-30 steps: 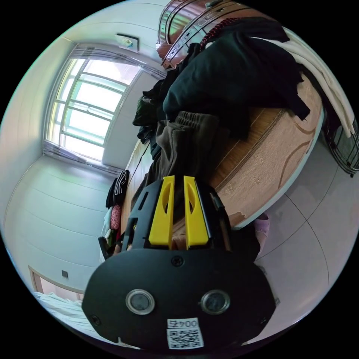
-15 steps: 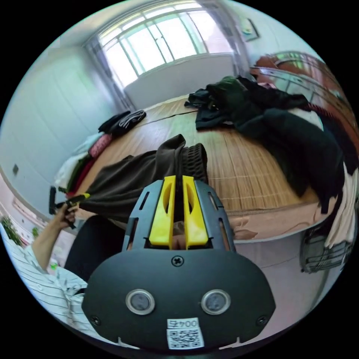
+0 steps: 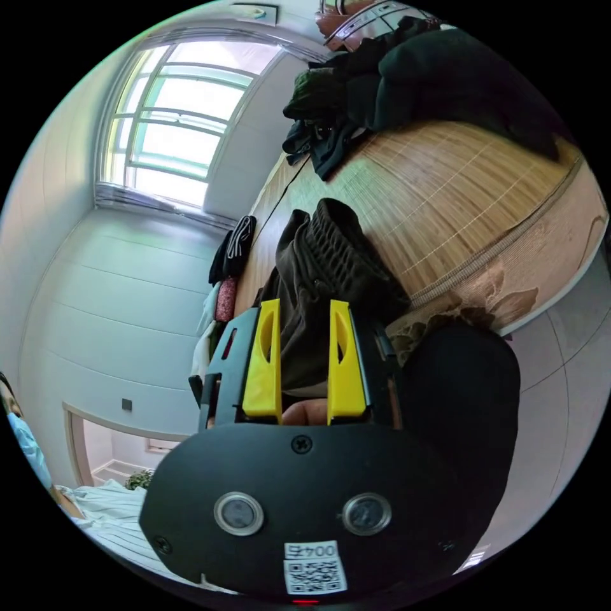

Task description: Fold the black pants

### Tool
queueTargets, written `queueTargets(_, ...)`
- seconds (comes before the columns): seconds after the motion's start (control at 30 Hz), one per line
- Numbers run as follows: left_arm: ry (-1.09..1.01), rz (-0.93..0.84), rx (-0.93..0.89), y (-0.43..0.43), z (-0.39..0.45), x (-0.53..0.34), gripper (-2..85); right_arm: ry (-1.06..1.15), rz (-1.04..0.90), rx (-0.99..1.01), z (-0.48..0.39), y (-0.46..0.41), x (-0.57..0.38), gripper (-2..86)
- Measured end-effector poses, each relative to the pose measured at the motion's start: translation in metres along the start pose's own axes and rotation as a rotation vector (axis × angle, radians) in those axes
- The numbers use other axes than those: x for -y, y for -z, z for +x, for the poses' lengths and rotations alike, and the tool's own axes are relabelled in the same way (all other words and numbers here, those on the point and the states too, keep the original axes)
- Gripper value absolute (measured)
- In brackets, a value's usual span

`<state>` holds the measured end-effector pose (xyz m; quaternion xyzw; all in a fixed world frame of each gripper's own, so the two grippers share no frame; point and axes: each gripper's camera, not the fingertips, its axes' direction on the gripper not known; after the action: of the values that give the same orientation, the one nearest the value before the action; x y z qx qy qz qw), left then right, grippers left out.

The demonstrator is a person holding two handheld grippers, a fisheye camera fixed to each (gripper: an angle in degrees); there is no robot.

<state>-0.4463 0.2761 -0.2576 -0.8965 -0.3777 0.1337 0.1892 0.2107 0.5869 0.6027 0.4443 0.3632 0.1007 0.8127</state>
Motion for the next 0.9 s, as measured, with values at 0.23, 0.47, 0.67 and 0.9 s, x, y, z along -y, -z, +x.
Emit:
queueTargets(0.23,0.214,0.034,-0.235,0.008,-0.072,-0.004,0.6,0.066,-0.055,-0.095,-0.023,-0.035,-0.004,13.1)
queueTargets(0.47,0.188,0.027,-0.195,0.015,-0.083,-0.003,0.4,0.092,0.025,-0.22,-0.039,-0.058,-0.006,9.3)
queueTargets(0.67,0.196,0.027,-0.183,0.017,-0.095,-0.007,0.5,0.104,0.059,-0.158,-0.059,-0.06,0.004,4.7)
queueTargets(0.9,0.196,0.002,-0.214,0.016,-0.109,-0.013,0.4,0.019,0.02,-0.213,-0.072,-0.054,-0.003,5.1)
